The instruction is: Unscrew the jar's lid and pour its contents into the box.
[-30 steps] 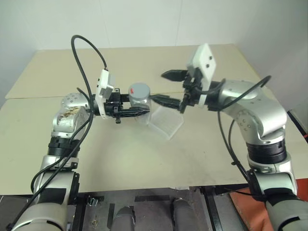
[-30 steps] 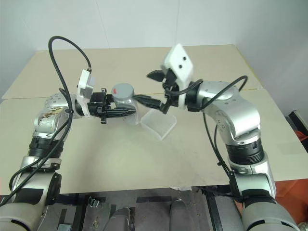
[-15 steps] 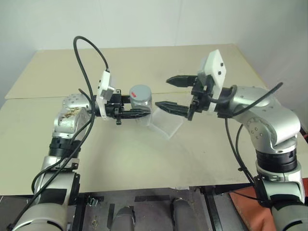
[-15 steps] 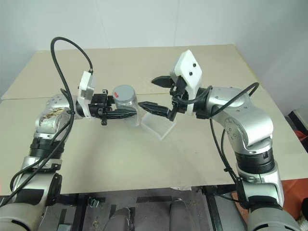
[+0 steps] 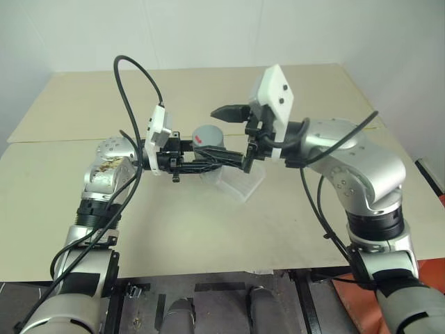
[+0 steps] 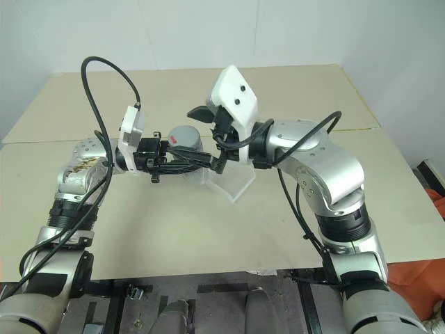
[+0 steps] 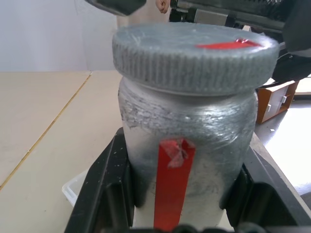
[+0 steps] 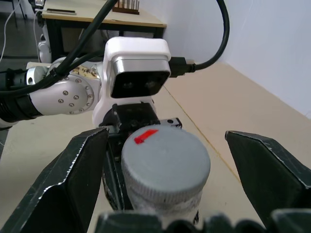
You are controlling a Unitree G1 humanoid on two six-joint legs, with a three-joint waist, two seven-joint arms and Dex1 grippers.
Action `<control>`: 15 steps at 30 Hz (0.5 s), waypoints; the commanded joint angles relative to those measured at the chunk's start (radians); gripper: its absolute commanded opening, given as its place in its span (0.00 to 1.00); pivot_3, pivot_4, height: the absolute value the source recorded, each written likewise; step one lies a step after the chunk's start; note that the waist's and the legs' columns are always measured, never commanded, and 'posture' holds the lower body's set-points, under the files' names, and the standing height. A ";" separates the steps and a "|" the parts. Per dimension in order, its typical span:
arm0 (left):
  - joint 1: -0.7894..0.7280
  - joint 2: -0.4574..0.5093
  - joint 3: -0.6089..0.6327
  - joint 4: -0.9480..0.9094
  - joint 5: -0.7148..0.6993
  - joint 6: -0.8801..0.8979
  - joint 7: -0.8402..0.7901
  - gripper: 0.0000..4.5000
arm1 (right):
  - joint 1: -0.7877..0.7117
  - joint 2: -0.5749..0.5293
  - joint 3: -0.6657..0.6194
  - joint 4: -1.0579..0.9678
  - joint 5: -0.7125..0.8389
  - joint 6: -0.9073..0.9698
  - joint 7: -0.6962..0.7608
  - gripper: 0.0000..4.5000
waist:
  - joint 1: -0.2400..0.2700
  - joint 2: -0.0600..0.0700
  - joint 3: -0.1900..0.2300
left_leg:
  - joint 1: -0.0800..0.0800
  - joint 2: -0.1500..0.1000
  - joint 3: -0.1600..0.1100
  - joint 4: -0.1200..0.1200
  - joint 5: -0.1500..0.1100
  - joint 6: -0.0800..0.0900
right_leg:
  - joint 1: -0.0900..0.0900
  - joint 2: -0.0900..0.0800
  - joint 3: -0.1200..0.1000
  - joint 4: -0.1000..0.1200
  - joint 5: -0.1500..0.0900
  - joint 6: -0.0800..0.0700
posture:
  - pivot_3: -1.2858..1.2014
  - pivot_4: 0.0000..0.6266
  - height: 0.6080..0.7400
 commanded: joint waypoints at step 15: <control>-0.003 0.022 0.007 -0.057 0.002 -0.015 -0.004 0.43 | -0.019 0.034 -0.002 0.015 -0.022 -0.001 0.019 0.91 | 0.000 0.000 0.000 | 0.000 0.000 0.000 0.000 0.000 0.000 | 0.000 0.000 0.000 0.000 0.000 0.000 | 0.52 0.24 1.00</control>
